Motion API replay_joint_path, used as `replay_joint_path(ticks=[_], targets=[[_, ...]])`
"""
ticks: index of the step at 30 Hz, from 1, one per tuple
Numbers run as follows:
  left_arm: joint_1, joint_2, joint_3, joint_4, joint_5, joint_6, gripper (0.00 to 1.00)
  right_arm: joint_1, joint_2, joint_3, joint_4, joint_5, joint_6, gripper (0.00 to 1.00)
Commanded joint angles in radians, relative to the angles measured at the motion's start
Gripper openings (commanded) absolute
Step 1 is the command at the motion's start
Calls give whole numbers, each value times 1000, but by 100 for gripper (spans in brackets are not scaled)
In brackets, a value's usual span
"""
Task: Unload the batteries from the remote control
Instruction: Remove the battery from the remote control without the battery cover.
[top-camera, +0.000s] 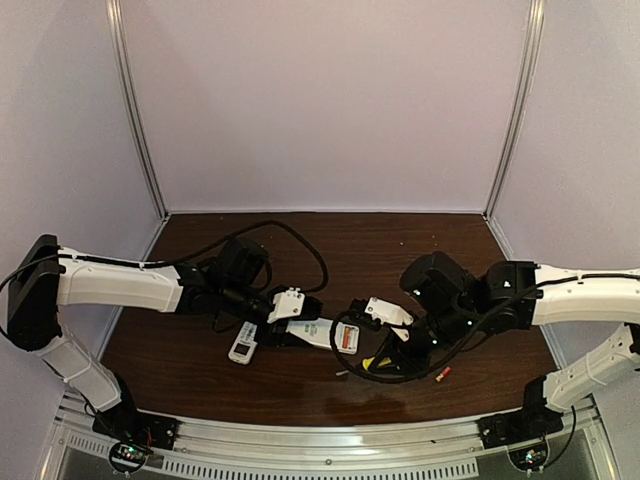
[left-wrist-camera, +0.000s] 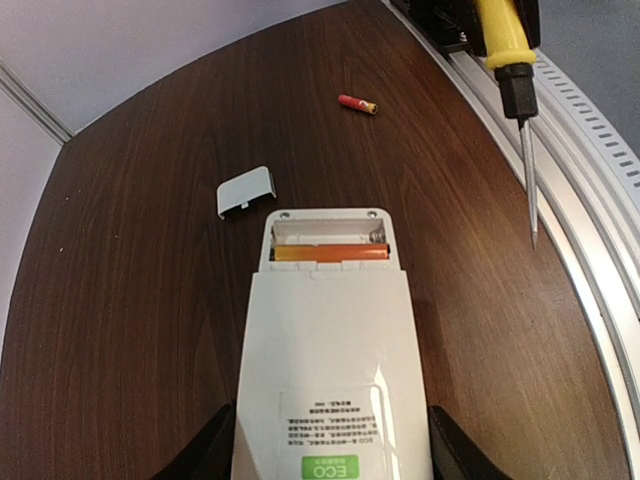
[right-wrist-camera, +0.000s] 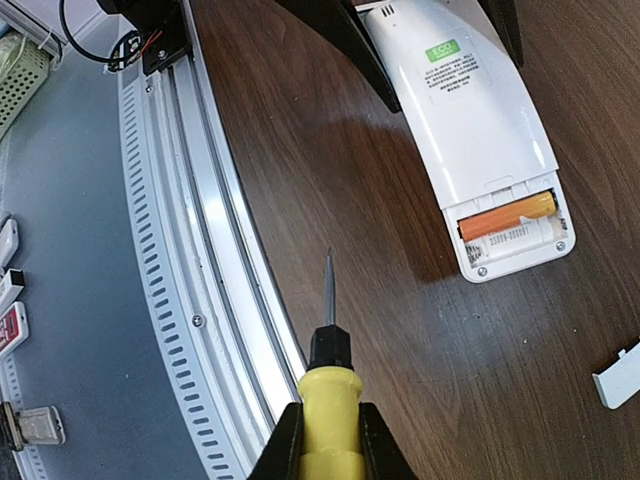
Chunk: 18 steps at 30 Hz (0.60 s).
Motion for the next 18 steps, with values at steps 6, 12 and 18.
replay_joint_path(ticks=[6,12,18], targets=[[11,-32,-19,59,-7,-20,0,5,-47,-17,-34,82,9,0],[13,-46,-33,58,-12,-23,0,5,-67,-23,-40,108,19,0],[20,-65,-48,55,-19,-24,0,5,-88,-26,-48,128,31,0]])
